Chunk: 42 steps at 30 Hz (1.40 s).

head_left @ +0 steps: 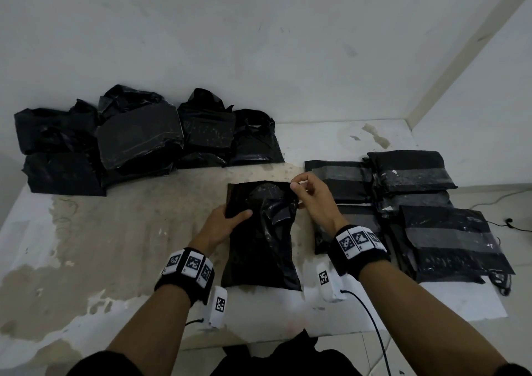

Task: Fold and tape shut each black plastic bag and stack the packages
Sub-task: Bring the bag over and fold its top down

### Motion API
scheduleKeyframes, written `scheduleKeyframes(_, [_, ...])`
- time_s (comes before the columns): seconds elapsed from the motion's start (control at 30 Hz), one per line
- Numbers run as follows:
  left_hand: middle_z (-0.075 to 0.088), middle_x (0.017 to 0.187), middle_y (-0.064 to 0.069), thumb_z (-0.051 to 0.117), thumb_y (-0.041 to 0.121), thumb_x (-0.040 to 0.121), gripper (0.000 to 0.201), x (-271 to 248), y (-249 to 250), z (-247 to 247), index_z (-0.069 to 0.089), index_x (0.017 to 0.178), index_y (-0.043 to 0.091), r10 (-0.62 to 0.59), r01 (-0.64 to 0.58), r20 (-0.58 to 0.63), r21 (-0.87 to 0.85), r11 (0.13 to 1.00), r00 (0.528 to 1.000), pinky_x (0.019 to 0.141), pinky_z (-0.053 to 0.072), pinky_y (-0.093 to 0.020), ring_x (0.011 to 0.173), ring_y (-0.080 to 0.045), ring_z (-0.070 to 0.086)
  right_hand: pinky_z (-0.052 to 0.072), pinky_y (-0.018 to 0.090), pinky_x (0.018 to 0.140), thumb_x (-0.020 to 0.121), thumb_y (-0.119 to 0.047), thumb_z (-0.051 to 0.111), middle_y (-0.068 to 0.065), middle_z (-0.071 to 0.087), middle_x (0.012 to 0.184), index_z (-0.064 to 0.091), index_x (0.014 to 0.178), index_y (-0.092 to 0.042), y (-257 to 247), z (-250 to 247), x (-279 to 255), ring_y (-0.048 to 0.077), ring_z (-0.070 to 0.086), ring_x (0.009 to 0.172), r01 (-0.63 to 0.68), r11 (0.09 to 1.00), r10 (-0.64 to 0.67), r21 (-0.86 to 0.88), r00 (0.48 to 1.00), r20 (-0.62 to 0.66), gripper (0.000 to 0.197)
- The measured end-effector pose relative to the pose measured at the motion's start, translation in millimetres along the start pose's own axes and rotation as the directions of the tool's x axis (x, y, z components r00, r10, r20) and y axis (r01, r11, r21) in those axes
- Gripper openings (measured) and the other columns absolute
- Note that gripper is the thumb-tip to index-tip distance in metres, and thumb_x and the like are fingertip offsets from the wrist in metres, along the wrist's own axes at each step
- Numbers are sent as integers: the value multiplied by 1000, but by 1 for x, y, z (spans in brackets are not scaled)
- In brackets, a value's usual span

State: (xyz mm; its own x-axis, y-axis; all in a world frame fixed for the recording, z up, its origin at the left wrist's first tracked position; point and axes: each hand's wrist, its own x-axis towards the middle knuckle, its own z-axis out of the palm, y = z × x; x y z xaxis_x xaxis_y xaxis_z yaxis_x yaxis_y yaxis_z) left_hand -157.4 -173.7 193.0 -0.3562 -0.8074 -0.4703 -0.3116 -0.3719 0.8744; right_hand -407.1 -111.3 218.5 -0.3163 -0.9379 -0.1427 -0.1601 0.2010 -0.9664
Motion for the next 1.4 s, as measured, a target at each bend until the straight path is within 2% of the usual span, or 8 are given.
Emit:
scheduleKeyframes(0.17, [74,115,-8,74,21,90,33,-5,-7,9,67,121,12,-35,29,-15,-277,961,999,95,56,-41,105,-24,71,56,41,98,65,-73,79,3,66,123,39,144,-25,26,18,-18,20,67,112,-351,936,349,37,936,48,100])
scheduleKeyframes(0.27, [74,115,-7,72,17,91,32,-11,-7,13,66,122,13,-22,12,-26,-321,947,999,94,56,-42,106,-25,71,58,33,92,84,-39,82,2,74,113,67,119,-16,35,32,-29,20,71,105,-344,939,336,29,930,151,44])
scheduleKeyframes(0.5, [74,117,-4,80,32,83,44,-22,-32,15,69,122,14,-164,186,104,-250,950,981,98,54,-40,108,-22,70,58,48,91,89,-21,78,2,78,98,74,97,-15,62,43,-36,23,73,97,-274,962,274,11,961,45,11])
scheduleKeyframes(0.77, [74,113,-9,59,26,101,28,-24,-59,7,69,120,8,-100,97,-90,-40,994,991,101,52,-43,106,-24,70,41,29,58,94,-18,72,-14,48,54,55,59,-22,75,39,-45,6,44,56,-150,974,148,-169,989,-24,38])
scheduleKeyframes(0.9, [74,110,-7,52,31,105,32,-27,-65,6,70,117,7,-71,78,-126,53,996,989,97,54,-40,104,-22,69,43,26,58,96,-20,69,-5,51,57,60,65,-9,83,40,-50,6,46,57,-171,971,171,-168,985,-18,34])
scheduleKeyframes(1.1, [74,96,-6,57,18,102,22,-17,-37,6,70,112,3,-67,-20,-314,-264,964,947,65,55,-18,80,-11,72,39,30,60,95,-24,69,0,46,60,56,72,5,83,35,-43,12,45,60,-185,972,191,-148,981,25,40])
scheduleKeyframes(1.2, [72,106,-16,59,16,101,24,-12,-26,6,65,118,1,-168,28,-271,-453,891,948,66,59,-24,81,-17,71,47,39,61,88,-43,68,14,58,67,63,80,4,85,32,-39,20,54,65,-201,968,209,-152,977,38,48])
scheduleKeyframes(1.4, [71,94,-2,56,23,103,14,-12,-25,4,65,107,13,-135,31,-248,-382,924,959,64,53,-26,84,-17,65,38,26,55,97,-18,68,7,49,64,60,77,8,82,29,-38,16,46,59,-238,955,247,-178,969,29,34])
